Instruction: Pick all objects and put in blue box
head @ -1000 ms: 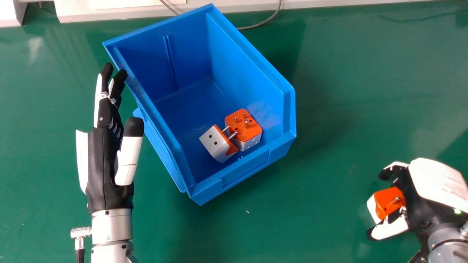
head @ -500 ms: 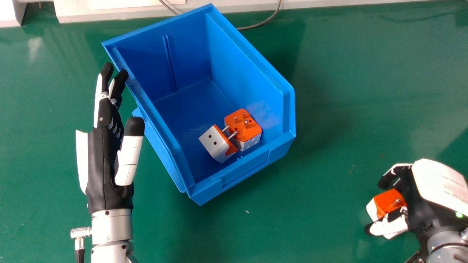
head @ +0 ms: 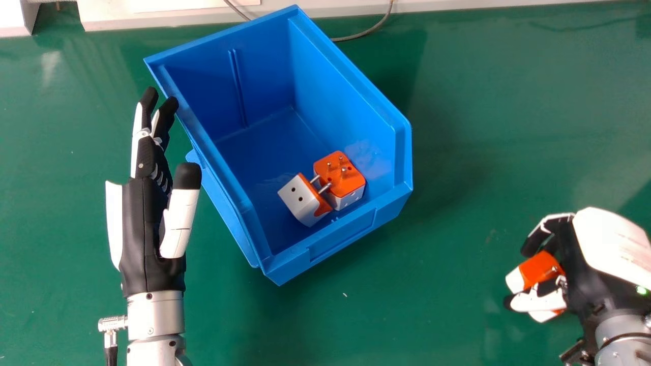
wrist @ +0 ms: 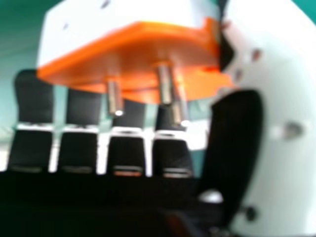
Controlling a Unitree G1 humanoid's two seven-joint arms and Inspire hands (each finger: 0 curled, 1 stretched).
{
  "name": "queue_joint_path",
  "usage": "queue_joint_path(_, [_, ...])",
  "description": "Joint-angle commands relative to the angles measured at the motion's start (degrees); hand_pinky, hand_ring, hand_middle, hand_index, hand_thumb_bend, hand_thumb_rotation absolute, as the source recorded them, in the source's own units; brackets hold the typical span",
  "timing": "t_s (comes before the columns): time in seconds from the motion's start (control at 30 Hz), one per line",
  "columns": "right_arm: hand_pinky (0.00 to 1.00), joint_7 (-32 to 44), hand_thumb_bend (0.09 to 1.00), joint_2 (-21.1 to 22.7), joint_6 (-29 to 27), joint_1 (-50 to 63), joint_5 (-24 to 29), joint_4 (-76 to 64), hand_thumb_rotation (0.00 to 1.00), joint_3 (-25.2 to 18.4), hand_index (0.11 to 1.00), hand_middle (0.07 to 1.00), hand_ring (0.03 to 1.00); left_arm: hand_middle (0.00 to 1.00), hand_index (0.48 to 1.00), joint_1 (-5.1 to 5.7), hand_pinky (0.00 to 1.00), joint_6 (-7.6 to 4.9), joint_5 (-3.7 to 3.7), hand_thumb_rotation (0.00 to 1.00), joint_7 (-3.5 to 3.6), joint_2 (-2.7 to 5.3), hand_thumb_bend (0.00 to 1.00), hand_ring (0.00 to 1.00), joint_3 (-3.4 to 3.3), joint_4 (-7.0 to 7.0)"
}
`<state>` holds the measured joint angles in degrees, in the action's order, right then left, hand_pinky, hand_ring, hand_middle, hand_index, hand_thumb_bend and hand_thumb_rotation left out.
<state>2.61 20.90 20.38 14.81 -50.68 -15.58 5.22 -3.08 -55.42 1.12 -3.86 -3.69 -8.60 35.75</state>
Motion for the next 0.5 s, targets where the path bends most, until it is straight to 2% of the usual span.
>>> queue_joint_path(0.0, [0.31,-0.36,0.518,0.89,0.0,0.41,-0.38,-3.2,0.0,-1.23,0.501,0.494,0.377,0.93,0.956,-0.41,0.99,-0.33,0.0,0.91,-0.09,0.24,0.93,0.96,0.14,-0.92])
queue_joint_path(0.23, [0.31,-0.27,0.516,0.73,0.38,0.75,-0.73,-5.91,0.0,-1.52,0.502,0.491,0.376,0.93,0.956,-0.62,0.99,-0.6,-0.05,0.9,-0.01,0.18,0.93,0.96,0.1,-0.6])
queue_joint_path(0.47, [0.31,0.22,0.514,1.47,-0.27,0.86,-2.32,-9.51,0.0,-1.66,0.514,0.485,0.371,0.93,0.955,-0.9,0.99,-0.54,0.03,0.9,-0.25,0.17,0.94,0.95,-0.06,-0.18])
